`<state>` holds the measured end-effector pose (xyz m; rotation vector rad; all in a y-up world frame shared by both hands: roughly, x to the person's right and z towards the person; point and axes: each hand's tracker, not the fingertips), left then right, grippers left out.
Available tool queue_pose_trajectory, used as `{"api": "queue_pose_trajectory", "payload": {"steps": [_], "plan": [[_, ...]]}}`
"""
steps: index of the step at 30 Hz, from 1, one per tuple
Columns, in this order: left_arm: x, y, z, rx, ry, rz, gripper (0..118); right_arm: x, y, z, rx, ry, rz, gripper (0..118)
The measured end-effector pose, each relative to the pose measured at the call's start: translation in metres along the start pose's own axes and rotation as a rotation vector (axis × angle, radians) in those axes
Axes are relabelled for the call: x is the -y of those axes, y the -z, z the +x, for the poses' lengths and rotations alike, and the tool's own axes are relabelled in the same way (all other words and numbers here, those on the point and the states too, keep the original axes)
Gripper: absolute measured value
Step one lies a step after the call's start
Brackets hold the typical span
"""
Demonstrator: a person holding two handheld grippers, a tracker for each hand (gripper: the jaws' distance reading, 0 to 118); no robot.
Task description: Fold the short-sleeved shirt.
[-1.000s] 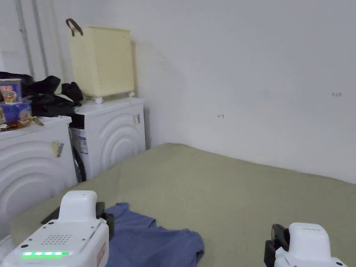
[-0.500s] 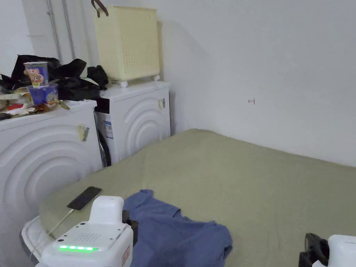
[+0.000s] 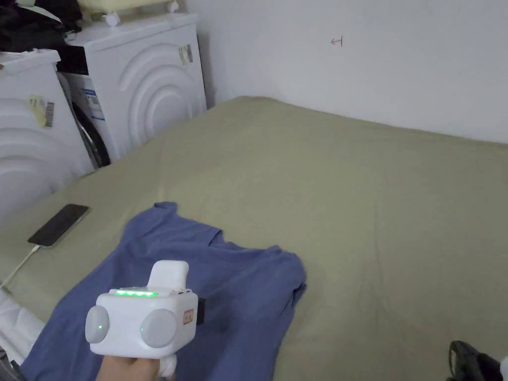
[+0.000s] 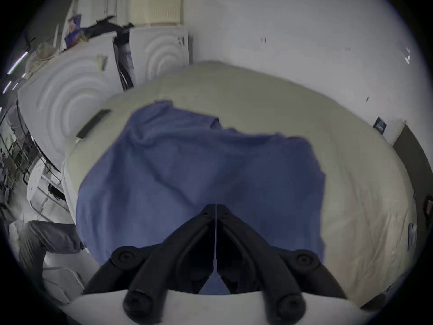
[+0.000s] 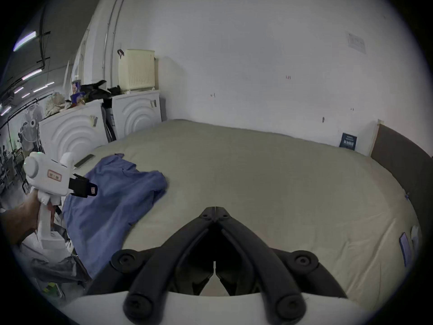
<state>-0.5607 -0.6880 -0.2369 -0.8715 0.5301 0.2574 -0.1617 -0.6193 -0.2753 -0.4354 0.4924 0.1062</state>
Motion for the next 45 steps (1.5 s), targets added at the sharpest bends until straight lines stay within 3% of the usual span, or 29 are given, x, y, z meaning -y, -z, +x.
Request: {"api": "queue_pose_trajectory", "payload": {"steps": [1,2,3,11,13,14,15,16,21,24,26,36,45], "plan": [[0.0,0.006,-0.002,0.021,0.005,0.001,70,0.004,0.002,0.001,0.007,0.005,-0.009,0],[0.0,0.013,-0.003,0.04,0.021,-0.025,104,0.008,0.003,0.003,0.008,0.006,-0.02,0],[-0.002,0.022,-0.003,0.057,0.031,-0.085,113,0.012,0.005,0.003,0.014,-0.003,-0.032,0],[0.008,0.049,0.013,0.033,0.074,-0.165,111,0.037,-0.008,0.009,0.021,-0.003,-0.102,0],[0.005,0.039,0.015,0.028,0.088,-0.167,105,0.039,-0.02,0.013,0.025,-0.006,-0.107,0],[0.003,0.031,0.015,0.033,0.096,-0.159,92,0.04,-0.028,0.017,0.035,-0.004,-0.109,0],[0.003,0.022,0.015,0.018,0.095,-0.123,55,0.041,-0.034,0.021,0.041,0.002,-0.11,0],[0.001,0.015,0.014,-0.01,0.111,-0.098,0,0.041,-0.041,0.025,0.049,0.012,-0.11,0],[-0.007,-0.03,0.022,0.0,0.114,-0.009,0,0.04,-0.094,0.055,0.109,0.05,-0.066,0],[-0.023,-0.064,0.047,0.111,0.076,0.049,0,0.043,-0.125,0.078,0.174,0.055,-0.042,0],[-0.033,-0.084,0.076,0.163,0.122,0.082,0,0.046,-0.143,0.094,0.222,0.071,-0.027,0],[-0.061,-0.167,0.309,0.52,0.416,0.207,0,0.063,-0.207,0.159,0.43,0.158,-0.007,0],[-0.018,-0.211,0.489,0.885,0.584,0.179,0,0.073,-0.219,0.199,0.537,0.22,-0.04,0]]}}
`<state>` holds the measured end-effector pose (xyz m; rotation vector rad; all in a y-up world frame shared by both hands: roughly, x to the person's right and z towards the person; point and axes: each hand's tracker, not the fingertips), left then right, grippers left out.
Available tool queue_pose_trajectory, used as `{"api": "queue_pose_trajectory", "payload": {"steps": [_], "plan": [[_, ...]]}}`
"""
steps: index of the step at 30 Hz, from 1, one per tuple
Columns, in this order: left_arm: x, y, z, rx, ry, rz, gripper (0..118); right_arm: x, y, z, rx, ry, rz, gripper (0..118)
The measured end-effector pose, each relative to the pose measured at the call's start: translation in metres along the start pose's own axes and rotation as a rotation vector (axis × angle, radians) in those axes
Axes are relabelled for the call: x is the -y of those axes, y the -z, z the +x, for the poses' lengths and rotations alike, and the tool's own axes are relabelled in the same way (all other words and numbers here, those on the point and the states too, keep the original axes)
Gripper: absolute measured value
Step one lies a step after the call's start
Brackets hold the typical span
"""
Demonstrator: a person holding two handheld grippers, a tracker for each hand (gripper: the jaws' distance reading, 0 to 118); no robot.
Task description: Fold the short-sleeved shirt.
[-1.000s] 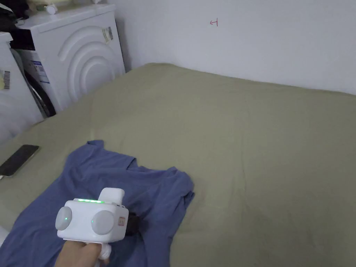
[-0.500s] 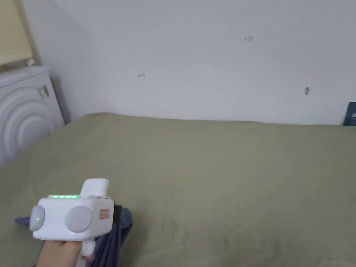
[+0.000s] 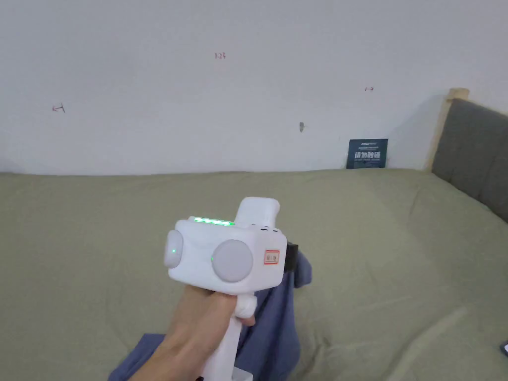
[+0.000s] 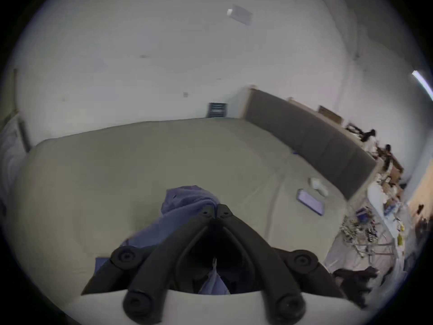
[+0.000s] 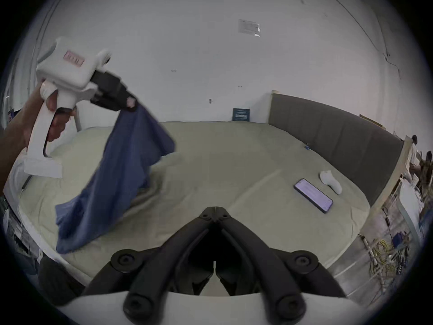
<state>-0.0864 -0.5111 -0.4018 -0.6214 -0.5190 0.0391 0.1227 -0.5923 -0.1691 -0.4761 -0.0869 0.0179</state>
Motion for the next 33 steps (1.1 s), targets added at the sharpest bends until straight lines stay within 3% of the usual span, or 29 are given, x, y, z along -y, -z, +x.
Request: {"api": "queue_pose_trajectory", "payload": {"steps": [4,11,12,13,14,15,16,23,24,25,26,27,29,33], "plan": [[0.032,0.061,0.02,0.037,-0.009,-0.129,0,0.006,0.013,0.007,0.014,0.01,-0.033,0],[0.118,0.144,-0.002,-0.039,-0.087,-0.356,2,0.02,0.038,0.005,-0.001,0.012,-0.103,0],[0.123,0.145,-0.006,-0.046,-0.091,-0.346,16,0.021,0.039,0.004,-0.004,0.009,-0.108,0],[0.126,0.144,-0.008,-0.04,-0.098,-0.334,46,0.021,0.041,0.004,-0.008,0.008,-0.11,0],[0.129,0.142,-0.011,-0.04,-0.109,-0.31,85,0.021,0.042,0.002,-0.011,0.006,-0.112,0],[0.13,0.139,-0.012,-0.043,-0.112,-0.304,113,0.021,0.043,0.001,-0.014,0.004,-0.113,0],[0.131,0.136,-0.013,-0.056,-0.115,-0.29,114,0.02,0.044,0.001,-0.018,0.002,-0.112,0],[0.123,0.043,-0.031,-0.125,-0.167,-0.125,109,0.014,0.032,-0.005,-0.037,-0.007,-0.073,0],[0.125,0.014,-0.032,-0.149,-0.164,-0.06,99,0.012,0.03,-0.005,-0.038,-0.006,-0.063,0],[0.128,-0.011,-0.034,-0.184,-0.157,-0.02,78,0.01,0.028,-0.005,-0.041,-0.005,-0.057,0],[0.135,-0.039,-0.035,-0.236,-0.163,0.032,28,0.008,0.026,-0.006,-0.045,0.002,-0.049,0],[0.14,-0.073,-0.042,-0.284,-0.189,0.115,0,0.007,0.022,-0.006,-0.05,0.009,-0.037,0],[0.153,-0.124,-0.056,-0.301,-0.201,0.088,0,0.004,0.015,-0.009,-0.065,0.005,-0.018,0],[0.207,-0.21,-0.062,-0.482,-0.294,0.134,0,0.003,0.001,-0.018,-0.087,-0.007,0.009,0]]}}
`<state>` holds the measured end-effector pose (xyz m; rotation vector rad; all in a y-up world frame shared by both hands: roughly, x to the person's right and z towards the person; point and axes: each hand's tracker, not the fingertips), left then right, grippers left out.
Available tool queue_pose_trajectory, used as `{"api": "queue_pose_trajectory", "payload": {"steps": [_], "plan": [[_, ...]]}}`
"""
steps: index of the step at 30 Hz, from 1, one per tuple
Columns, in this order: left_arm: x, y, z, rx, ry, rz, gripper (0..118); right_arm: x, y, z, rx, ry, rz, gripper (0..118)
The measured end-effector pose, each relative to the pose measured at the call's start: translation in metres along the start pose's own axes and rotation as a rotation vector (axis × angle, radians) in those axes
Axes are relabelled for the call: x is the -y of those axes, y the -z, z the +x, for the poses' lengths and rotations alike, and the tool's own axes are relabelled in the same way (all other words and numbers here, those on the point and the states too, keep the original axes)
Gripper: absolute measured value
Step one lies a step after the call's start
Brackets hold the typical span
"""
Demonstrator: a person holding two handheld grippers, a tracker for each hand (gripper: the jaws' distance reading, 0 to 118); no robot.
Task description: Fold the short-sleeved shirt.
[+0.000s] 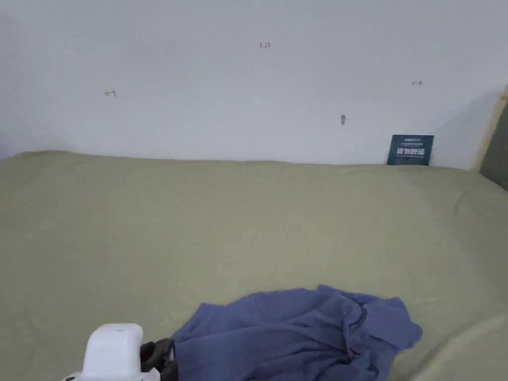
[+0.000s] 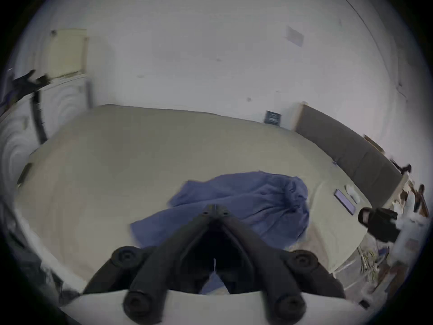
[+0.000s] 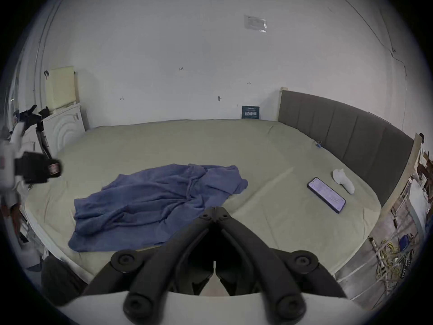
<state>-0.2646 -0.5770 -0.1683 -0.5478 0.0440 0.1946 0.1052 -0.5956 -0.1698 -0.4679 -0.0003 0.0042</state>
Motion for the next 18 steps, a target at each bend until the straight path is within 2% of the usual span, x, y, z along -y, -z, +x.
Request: {"api": "queue_pose_trajectory", "payload": {"steps": [3,5,9,13,18], "plan": [[0.012,-0.035,-0.032,-0.096,-0.043,0.009,0,0.001,-0.005,-0.008,-0.015,-0.002,0.013,0],[0.016,-0.046,-0.047,-0.111,-0.069,0.023,0,0.0,-0.005,-0.015,-0.029,-0.006,0.012,0],[0.014,-0.042,-0.059,-0.163,-0.058,0.001,0,0.0,-0.006,-0.025,-0.047,-0.027,0.003,0],[0.001,-0.021,-0.062,-0.133,-0.064,-0.041,0,0.0,0.0,-0.03,-0.047,-0.044,-0.005,0],[-0.005,0.06,-0.079,-0.059,-0.038,-0.197,3,0.001,0.008,-0.034,-0.048,-0.038,-0.021,0]]}}
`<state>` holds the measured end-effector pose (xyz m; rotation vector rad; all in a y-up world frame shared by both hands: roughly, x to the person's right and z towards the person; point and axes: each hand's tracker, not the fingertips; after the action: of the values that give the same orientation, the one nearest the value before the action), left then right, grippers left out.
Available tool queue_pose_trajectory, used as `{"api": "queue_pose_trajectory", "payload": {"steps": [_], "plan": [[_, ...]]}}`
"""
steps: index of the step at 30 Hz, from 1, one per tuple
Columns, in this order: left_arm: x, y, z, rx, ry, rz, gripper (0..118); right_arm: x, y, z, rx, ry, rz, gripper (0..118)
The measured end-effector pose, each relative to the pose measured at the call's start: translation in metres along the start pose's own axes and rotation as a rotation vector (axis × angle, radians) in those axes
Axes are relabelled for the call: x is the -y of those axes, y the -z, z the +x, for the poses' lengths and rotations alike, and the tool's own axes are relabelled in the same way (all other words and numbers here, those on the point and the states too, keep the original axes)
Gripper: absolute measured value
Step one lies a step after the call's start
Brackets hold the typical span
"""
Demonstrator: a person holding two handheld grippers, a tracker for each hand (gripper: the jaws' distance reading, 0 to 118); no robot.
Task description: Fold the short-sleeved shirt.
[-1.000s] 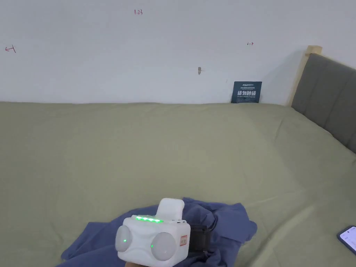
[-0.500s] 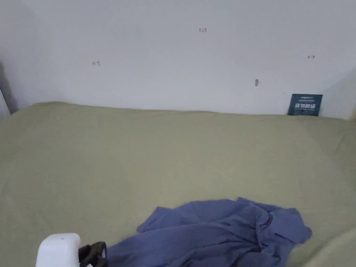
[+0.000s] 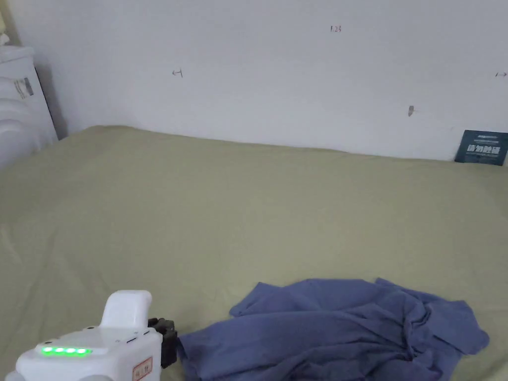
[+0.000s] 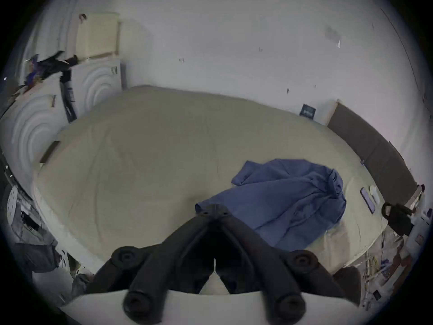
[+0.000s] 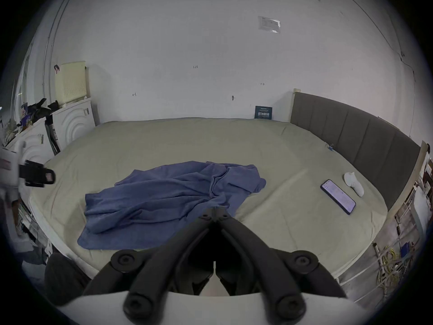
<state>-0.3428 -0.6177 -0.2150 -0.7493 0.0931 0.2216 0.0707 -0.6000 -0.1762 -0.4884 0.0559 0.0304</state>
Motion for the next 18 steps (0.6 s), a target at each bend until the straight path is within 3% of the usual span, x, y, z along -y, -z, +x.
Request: {"api": "queue_pose_trajectory", "payload": {"steps": [2,3,5,6,11,13,14,15,16,18], "plan": [[-0.006,0.038,-0.006,0.035,-0.013,-0.076,6,0.002,0.005,0.0,0.002,-0.004,-0.018,0],[-0.009,0.055,-0.007,0.046,-0.013,-0.1,30,0.003,0.007,0.001,0.003,-0.005,-0.024,0],[-0.011,0.09,-0.007,0.008,0.011,-0.155,94,0.005,0.011,0.002,0.014,-0.009,-0.04,0],[-0.01,0.104,-0.005,-0.011,0.048,-0.177,110,0.006,0.013,0.003,0.018,-0.011,-0.048,0],[0.008,0.154,0.003,-0.113,0.167,-0.334,106,0.01,0.021,0.011,0.038,0.001,-0.08,0],[0.008,0.141,0.011,-0.101,0.257,-0.27,99,0.01,0.024,0.014,0.046,-0.004,-0.087,0],[0.004,0.133,0.015,-0.037,0.276,-0.27,77,0.01,0.026,0.018,0.047,-0.004,-0.091,0],[0.001,0.125,0.019,-0.023,0.262,-0.239,19,0.01,0.03,0.022,0.027,0.015,-0.106,0],[0.001,0.12,0.019,-0.021,0.248,-0.21,0,0.01,0.037,0.028,0.011,0.036,-0.126,0],[-0.004,0.119,0.024,-0.033,0.265,-0.227,0,0.006,0.052,0.038,0.029,0.021,-0.147,0]]}}
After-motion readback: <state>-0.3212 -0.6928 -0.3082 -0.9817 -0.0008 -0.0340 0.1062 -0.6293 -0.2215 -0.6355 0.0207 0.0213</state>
